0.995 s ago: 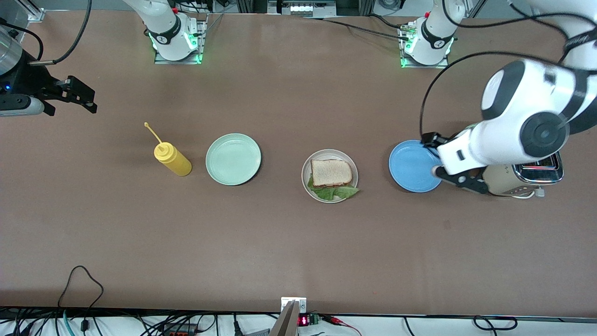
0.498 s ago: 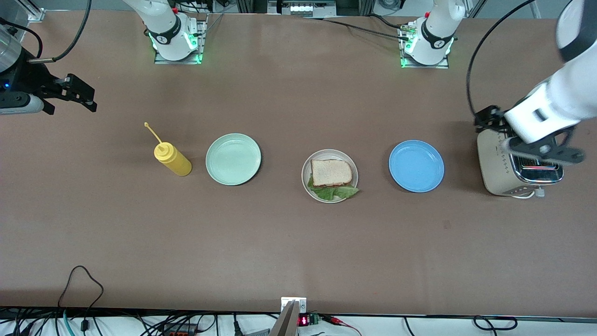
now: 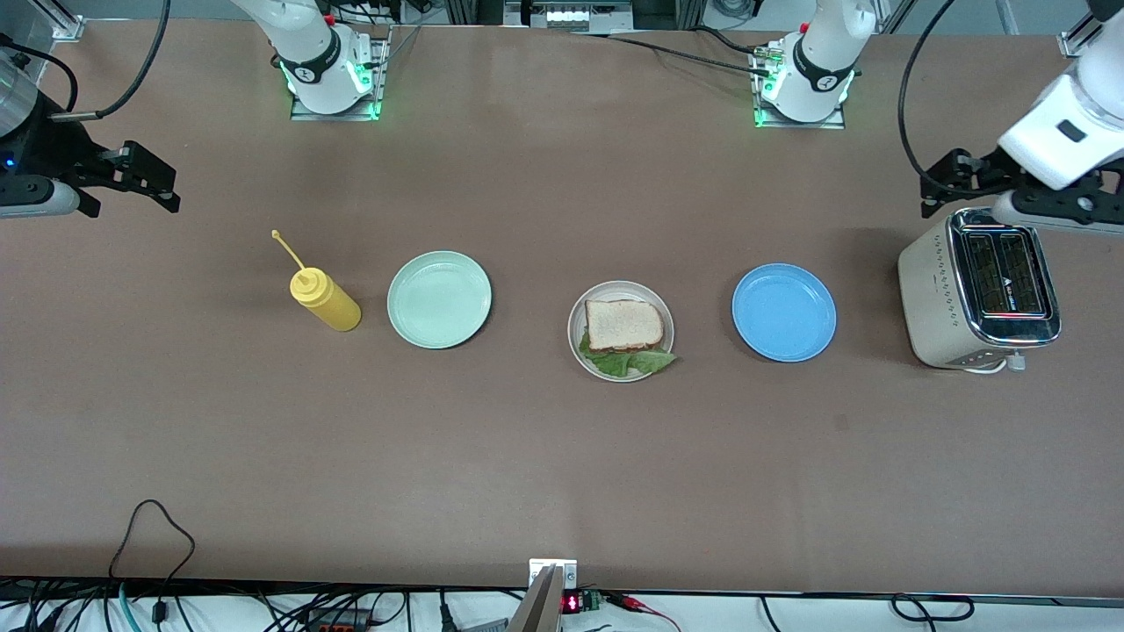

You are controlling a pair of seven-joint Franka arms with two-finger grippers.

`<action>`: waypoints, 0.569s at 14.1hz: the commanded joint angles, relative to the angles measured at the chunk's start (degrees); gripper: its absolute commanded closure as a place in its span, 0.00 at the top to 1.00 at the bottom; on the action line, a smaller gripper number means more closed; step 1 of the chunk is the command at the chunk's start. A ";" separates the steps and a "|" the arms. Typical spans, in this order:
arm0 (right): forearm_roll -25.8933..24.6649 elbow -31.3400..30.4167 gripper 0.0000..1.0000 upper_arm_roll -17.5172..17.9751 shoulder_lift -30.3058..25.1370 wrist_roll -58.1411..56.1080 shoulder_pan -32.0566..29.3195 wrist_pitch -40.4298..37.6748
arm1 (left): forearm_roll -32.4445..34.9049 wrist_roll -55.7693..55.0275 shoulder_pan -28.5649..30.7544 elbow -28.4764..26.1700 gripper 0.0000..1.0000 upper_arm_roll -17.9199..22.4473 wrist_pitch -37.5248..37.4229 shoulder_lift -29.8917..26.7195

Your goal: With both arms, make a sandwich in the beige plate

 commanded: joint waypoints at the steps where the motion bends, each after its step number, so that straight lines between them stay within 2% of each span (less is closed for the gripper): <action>1: -0.34 2.66 1.00 0.07 1.93 -0.45 -0.27 -1.25 | 1.53 -0.65 -1.29 -1.07 1.00 0.93 0.72 -0.56; 8: -0.61 3.28 1.00 0.07 2.20 -0.54 -0.27 -1.16 | 0.91 -1.09 -0.84 0.42 1.00 0.93 -0.95 0.58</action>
